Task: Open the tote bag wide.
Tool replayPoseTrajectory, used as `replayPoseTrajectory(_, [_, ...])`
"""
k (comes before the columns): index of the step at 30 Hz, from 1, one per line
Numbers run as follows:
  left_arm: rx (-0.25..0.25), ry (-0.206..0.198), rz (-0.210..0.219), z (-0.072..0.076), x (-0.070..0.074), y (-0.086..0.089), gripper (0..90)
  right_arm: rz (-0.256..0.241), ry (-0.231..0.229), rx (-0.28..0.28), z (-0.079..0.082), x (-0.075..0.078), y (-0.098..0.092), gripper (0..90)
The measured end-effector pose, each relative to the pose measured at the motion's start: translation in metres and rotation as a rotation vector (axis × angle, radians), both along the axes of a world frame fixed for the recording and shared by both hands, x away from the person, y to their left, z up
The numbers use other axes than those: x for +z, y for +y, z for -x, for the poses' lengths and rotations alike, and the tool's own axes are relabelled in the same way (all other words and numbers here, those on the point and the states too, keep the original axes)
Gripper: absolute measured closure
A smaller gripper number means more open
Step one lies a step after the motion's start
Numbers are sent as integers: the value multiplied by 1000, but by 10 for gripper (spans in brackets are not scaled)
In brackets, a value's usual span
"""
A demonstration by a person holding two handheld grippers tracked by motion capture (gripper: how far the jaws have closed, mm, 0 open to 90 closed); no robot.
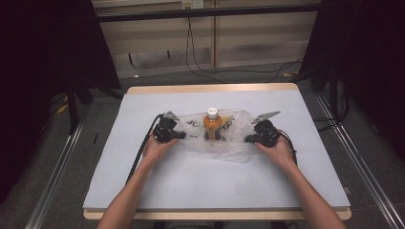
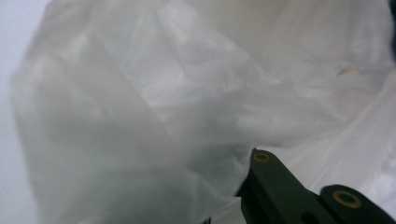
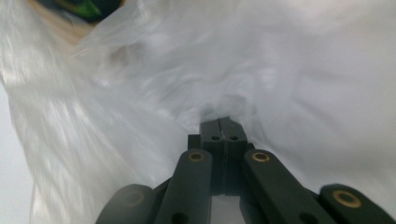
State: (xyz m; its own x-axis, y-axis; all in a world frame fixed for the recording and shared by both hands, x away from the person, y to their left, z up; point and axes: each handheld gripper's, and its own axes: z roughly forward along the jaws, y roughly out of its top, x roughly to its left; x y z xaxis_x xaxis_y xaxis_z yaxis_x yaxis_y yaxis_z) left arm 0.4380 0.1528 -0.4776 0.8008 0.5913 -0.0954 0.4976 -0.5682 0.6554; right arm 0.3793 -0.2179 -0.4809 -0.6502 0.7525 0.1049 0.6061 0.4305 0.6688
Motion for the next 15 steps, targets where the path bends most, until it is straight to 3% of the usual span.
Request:
replayPoseTrajectory(4, [-41, -12, -42, 14, 3, 9, 900, -2, 18, -9, 16, 1, -16, 900])
replayPoseTrajectory(8, [-70, 1, -48, 23, 4, 19, 900, 6, 23, 2, 30, 2, -29, 900])
replayPoseTrajectory(9, [-52, 8, -21, 26, 3, 19, 900, 7, 19, 1, 32, 2, -31, 900])
replayPoseTrajectory(11, [-85, 9, -44, 29, 5, 23, 900, -11, 21, -5, 35, 2, -34, 900])
replayPoseTrajectory(12, [-66, 10, -20, 31, 3, 23, 900, 2, 15, -1, 36, 2, -34, 900])
replayPoseTrajectory(13, [-76, 12, -36, 31, 5, 25, 900, 3, 14, 2, 37, 2, -34, 900])
replayPoseTrajectory(15, [-72, 18, -17, 33, 6, 25, 900, -15, 1, 17, 40, 1, -32, 900])
